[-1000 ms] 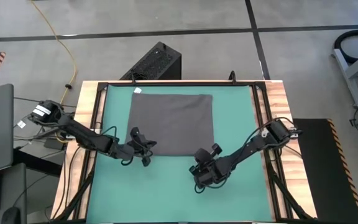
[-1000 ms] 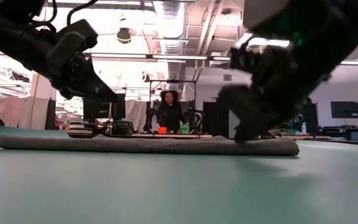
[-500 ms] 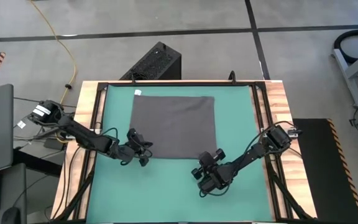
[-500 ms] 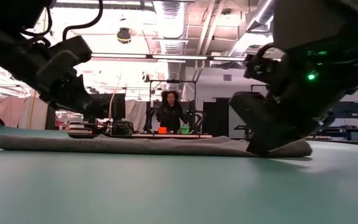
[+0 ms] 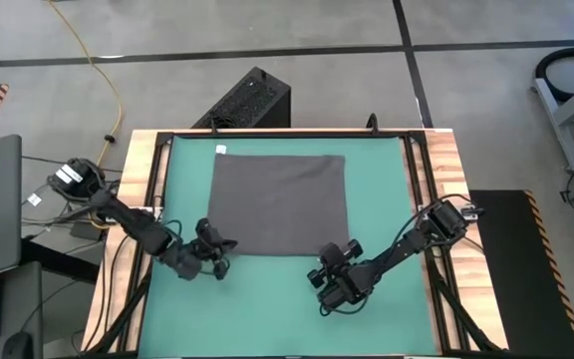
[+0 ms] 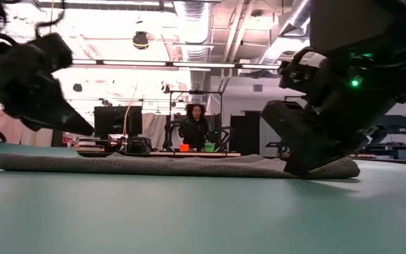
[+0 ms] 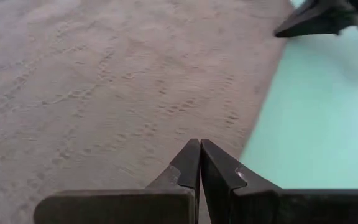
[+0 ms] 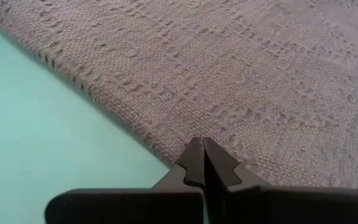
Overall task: Roll towel
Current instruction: Fold the microfiber towel
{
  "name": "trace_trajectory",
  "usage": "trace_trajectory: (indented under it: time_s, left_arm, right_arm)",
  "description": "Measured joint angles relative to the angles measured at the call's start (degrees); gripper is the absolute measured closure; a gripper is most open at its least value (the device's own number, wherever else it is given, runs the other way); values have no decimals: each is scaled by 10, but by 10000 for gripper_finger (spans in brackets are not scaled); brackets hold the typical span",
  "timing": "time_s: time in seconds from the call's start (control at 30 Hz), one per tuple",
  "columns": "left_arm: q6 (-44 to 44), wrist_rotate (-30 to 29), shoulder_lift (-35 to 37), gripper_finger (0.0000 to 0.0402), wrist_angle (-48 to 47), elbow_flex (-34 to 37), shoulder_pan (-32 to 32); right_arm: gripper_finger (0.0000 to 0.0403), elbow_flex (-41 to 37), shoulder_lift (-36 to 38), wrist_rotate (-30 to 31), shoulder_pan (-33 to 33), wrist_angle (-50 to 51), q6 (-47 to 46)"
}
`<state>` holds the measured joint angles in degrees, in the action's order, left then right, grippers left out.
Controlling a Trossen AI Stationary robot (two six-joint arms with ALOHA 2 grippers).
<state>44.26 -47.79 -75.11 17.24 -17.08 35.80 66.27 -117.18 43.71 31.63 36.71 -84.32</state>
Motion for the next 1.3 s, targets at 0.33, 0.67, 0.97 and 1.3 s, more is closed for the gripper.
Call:
trace_trajectory:
  time_s: [0.33,0.67,0.97,1.3]
  left_arm:
    - [125,-56,0,401,-97,26,52]
    - [155,-39,0,401,-93,33,85]
    - [150,-39,0,401,-100,40,86]
    - [186,-70,0,401,-96,63,86]
  right_arm:
    - [390,6,-1,-8,-5,1,1]
    - [390,6,-1,-11,-5,-2,-1]
    - [381,28,10,-16,-1,40,-21]
    - [381,89,10,-15,2,144,-23]
